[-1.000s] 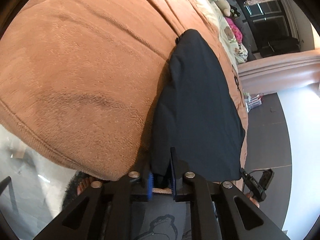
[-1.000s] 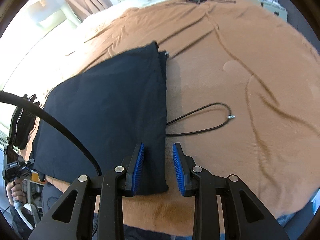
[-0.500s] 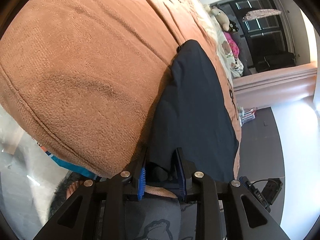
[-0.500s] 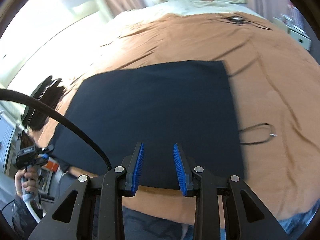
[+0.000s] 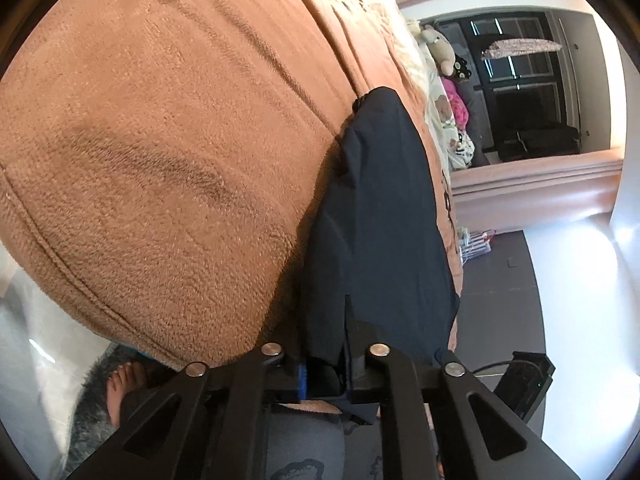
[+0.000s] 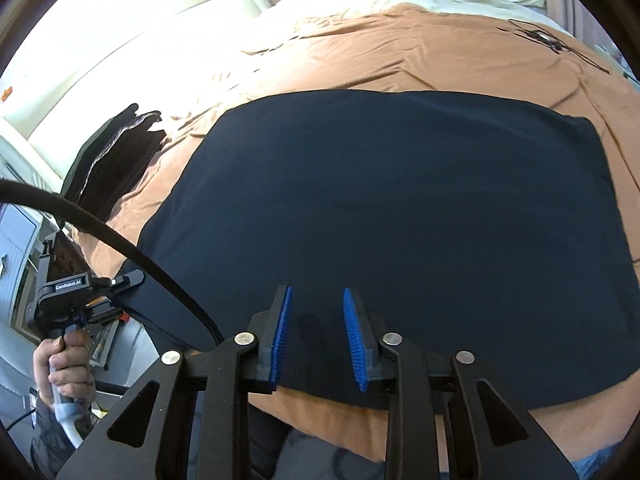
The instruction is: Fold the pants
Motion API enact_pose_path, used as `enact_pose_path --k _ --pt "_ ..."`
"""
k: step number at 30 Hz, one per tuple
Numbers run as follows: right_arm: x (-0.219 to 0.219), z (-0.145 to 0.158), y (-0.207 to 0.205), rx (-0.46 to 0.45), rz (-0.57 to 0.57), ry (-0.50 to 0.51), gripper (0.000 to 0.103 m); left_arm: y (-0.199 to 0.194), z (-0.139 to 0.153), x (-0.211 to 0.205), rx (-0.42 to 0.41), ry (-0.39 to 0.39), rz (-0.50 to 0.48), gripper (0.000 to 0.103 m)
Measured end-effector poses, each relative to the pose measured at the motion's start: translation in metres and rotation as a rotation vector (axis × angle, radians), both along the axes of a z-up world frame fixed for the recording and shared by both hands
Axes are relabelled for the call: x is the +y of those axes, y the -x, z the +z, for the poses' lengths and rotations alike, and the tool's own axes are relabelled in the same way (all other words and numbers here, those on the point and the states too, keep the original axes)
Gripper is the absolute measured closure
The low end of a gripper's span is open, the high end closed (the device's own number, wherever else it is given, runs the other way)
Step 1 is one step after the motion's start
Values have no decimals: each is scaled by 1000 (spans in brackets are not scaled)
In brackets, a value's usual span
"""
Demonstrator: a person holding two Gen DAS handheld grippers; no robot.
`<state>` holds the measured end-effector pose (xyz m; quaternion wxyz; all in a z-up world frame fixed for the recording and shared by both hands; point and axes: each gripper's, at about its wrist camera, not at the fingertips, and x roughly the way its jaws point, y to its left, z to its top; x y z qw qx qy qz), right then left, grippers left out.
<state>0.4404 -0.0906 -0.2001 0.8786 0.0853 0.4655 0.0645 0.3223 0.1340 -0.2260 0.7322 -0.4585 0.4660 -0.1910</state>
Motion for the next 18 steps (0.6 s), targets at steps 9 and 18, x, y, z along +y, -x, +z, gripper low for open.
enact_pose_path --k 9,18 --pt "20 -33 -15 112 -42 47 98 12 8 4 -16 5 12 95" --pt "33 -28 -17 135 -29 111 98 12 6 2 1 9 26 95"
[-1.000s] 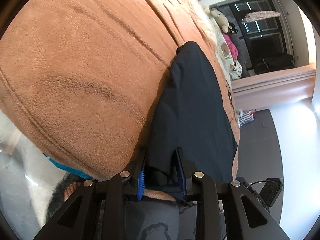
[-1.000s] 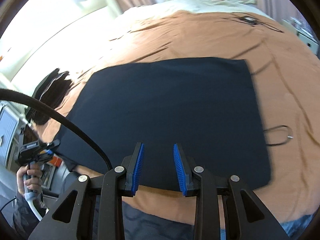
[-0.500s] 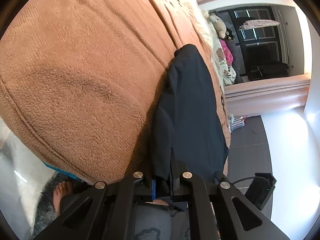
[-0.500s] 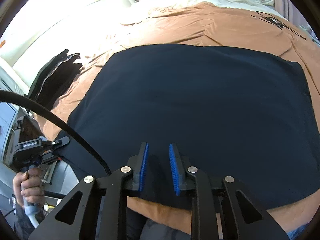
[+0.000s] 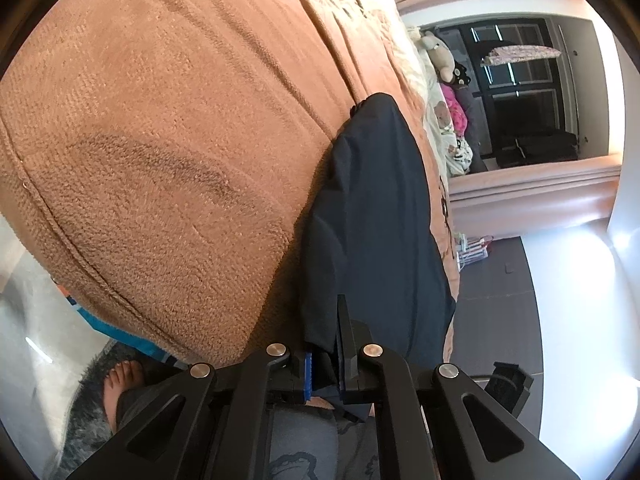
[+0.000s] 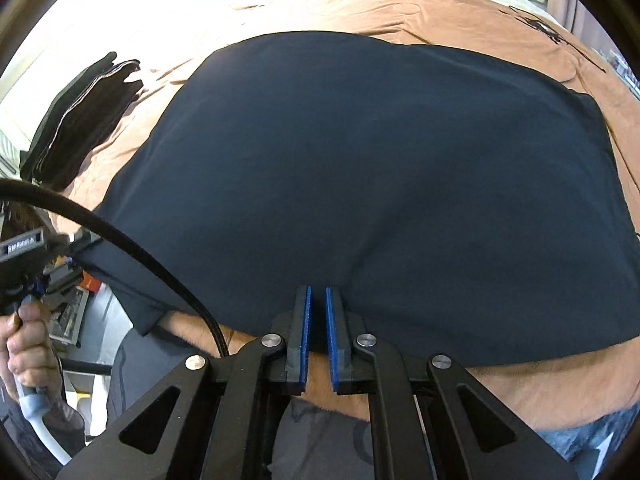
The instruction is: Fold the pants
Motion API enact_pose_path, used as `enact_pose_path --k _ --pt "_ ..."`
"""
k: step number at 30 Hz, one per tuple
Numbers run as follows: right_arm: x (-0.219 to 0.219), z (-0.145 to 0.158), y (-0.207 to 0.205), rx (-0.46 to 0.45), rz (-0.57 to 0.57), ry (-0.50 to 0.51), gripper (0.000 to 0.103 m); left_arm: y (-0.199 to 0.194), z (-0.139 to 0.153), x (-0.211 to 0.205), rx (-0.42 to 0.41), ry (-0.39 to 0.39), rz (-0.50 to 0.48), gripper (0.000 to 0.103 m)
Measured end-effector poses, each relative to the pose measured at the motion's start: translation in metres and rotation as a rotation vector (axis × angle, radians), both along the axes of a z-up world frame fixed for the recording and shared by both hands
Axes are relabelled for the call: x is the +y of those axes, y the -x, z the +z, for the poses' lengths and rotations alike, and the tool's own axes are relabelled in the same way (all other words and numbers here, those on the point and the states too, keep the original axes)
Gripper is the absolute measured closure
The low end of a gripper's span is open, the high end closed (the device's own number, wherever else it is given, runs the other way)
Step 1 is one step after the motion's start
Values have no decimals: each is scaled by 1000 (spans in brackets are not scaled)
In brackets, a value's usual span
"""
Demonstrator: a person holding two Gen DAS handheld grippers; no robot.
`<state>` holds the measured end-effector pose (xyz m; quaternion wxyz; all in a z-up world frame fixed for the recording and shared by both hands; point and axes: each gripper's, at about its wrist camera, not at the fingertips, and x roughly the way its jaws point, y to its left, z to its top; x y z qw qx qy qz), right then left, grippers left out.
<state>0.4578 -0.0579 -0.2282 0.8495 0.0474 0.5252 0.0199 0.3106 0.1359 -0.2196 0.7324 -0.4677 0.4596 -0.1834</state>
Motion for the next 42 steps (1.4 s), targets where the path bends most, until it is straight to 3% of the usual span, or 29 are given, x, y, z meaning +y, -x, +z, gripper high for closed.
enact_pose_path --k 12,24,32,42 --pt "-29 0 -75 -34 -31 -102 98 6 5 -2 14 -10 28 95" --pt "-49 -2 -140 -23 -49 -144 98 6 4 0 28 -15 128 89" --pt "-58 -9 -181 -14 -73 -133 98 1 2 0 48 -11 144 89" --pt "-61 -13 -201 -30 -109 -84 99 6 0 1 57 4 152 89"
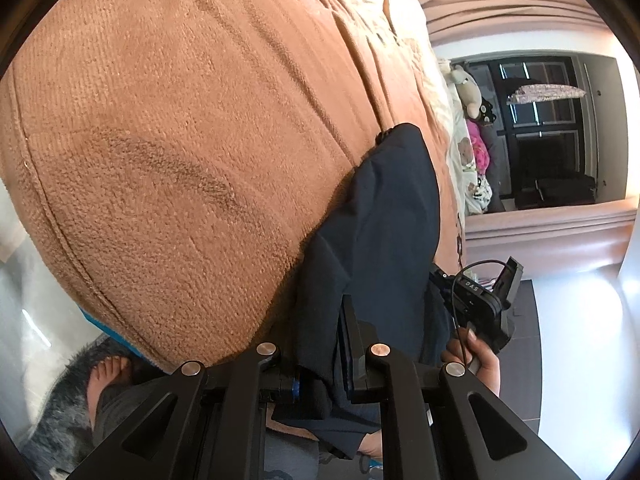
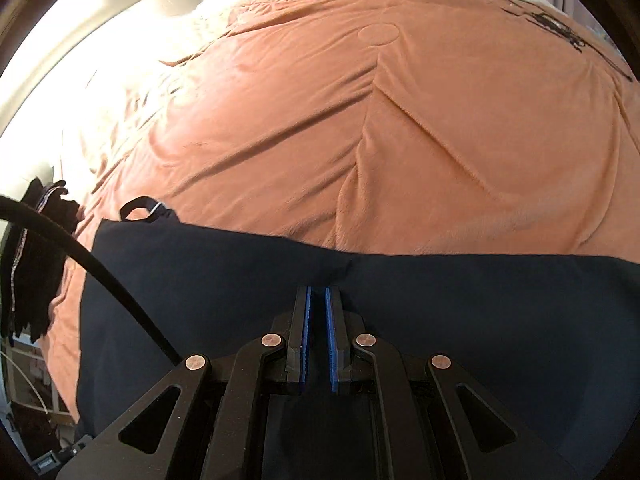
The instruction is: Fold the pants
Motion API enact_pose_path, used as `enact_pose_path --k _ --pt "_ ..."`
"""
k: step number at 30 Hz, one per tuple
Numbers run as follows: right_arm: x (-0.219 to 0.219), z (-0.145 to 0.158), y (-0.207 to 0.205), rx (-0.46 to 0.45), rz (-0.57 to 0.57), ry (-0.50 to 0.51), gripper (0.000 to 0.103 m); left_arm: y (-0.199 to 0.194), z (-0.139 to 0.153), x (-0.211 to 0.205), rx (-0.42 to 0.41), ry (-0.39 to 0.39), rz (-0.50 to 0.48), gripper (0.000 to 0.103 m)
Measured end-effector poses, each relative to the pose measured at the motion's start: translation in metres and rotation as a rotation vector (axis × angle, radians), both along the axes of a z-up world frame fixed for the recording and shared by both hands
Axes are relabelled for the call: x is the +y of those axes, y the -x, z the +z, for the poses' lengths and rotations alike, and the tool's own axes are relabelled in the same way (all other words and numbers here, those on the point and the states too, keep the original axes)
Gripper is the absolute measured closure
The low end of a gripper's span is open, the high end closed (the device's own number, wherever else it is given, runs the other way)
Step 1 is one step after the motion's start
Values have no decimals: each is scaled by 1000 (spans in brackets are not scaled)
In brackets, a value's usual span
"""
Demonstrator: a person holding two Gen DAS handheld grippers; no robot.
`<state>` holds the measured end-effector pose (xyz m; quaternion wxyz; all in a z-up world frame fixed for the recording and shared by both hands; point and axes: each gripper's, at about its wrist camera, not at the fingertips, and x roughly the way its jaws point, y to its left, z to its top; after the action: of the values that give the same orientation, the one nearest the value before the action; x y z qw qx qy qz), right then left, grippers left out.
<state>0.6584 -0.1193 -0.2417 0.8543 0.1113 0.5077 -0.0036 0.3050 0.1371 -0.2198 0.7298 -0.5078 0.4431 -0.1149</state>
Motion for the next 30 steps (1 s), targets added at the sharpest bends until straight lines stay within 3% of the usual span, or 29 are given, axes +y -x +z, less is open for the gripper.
enact_pose_path --k 6,10,22,30 --pt "2 2 12 11 -1 -1 99 2 -1 2 5 7 -1 90" --pt "4 7 32 15 21 -17 99 2 9 -1 -16 -3 -14 96" --pt "13 9 104 6 108 -25 99 3 66 -17 -130 -54 -55 96" --pt "10 7 150 7 108 -142 99 -9 111 -40 -220 -81 -119 97"
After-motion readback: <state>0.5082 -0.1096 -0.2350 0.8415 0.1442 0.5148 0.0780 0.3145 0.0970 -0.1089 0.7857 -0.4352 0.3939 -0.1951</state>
